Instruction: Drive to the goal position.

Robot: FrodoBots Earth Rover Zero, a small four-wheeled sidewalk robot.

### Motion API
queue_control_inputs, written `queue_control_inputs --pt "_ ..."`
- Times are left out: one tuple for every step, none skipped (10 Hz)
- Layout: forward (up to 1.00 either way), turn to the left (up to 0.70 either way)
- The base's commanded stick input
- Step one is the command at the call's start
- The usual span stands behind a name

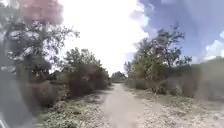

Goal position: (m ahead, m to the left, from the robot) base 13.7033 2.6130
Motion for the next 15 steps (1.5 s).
queue_control_inputs --pt "0.70 0.00" --pt "0.70 0.00" --pt "0.70 0.00" --pt "0.70 0.00" --pt "0.70 0.00" --pt "0.70 0.00" --pt "0.70 0.00" --pt "0.70 0.00" --pt "0.70 0.00" --pt "0.70 0.00" --pt "0.70 0.00" --pt "0.70 0.00" --pt "0.70 0.03" --pt "0.70 0.18" --pt "0.70 0.32"
